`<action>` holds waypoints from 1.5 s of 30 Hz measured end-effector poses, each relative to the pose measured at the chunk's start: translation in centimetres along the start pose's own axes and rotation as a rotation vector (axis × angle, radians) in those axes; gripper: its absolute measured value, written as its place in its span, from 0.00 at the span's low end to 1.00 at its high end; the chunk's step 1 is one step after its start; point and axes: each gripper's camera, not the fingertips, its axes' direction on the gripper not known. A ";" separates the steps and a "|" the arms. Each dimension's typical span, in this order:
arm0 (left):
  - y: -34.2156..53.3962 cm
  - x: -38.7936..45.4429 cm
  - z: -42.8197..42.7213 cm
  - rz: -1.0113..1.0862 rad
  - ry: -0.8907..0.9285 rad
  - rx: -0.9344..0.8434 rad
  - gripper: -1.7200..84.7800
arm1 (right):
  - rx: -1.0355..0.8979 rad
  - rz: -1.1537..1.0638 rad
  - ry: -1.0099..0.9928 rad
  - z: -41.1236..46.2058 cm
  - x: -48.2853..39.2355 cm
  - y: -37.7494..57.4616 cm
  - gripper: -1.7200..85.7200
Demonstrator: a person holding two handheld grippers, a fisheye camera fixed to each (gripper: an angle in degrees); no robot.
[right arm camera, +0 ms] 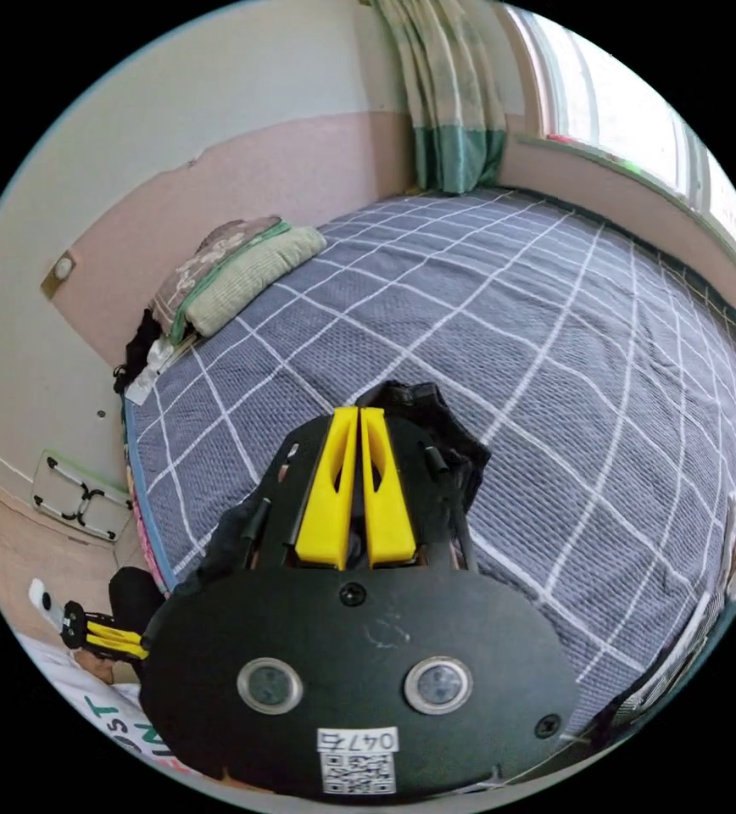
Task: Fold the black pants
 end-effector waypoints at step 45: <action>4.9 10.3 -2.3 1.197 -0.090 -0.318 0.29 | 0.049 -1.380 0.176 -2.1 -32.2 34.6 0.09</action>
